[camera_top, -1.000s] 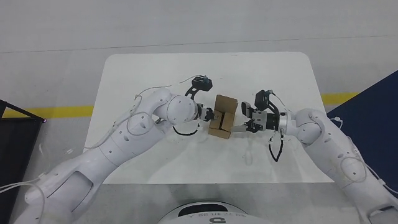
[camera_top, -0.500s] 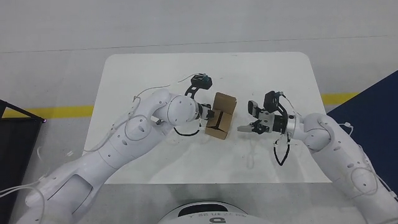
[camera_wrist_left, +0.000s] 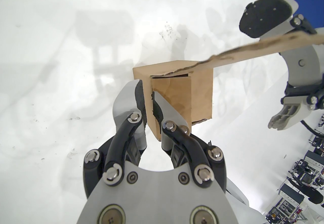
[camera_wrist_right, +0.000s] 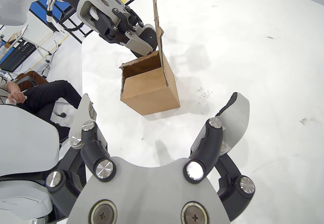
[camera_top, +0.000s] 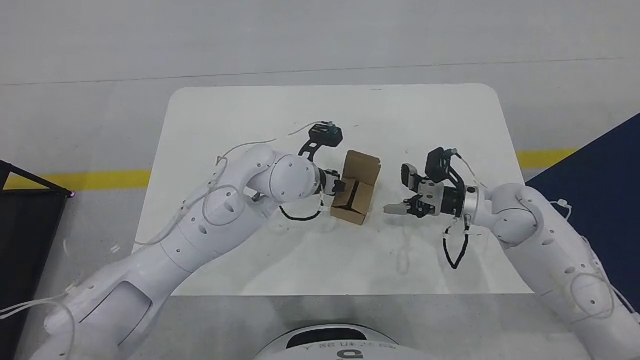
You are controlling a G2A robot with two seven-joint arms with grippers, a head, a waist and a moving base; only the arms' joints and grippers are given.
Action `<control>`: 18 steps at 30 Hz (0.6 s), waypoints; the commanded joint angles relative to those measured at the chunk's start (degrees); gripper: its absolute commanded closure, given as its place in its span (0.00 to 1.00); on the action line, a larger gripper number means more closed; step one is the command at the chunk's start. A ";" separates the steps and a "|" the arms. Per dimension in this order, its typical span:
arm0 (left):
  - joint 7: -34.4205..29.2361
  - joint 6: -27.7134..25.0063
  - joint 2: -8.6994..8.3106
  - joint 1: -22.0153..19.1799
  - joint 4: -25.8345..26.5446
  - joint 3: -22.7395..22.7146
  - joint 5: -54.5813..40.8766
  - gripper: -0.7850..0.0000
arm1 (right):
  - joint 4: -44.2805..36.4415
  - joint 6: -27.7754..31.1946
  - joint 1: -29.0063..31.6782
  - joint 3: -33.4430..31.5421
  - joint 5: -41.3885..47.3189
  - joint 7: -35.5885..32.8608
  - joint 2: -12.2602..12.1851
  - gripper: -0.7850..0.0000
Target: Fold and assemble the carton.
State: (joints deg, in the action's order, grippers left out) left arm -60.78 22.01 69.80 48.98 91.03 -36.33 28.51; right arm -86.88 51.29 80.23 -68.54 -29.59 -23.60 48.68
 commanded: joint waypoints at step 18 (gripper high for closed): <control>-3.57 -0.43 -0.03 1.39 2.34 -1.73 0.18 0.42 | -1.32 -0.28 0.22 -0.73 0.00 -1.44 -0.13 0.00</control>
State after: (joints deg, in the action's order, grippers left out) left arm -63.73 21.52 69.65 50.56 93.86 -38.54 28.30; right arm -88.13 50.99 80.55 -69.34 -29.59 -24.88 48.54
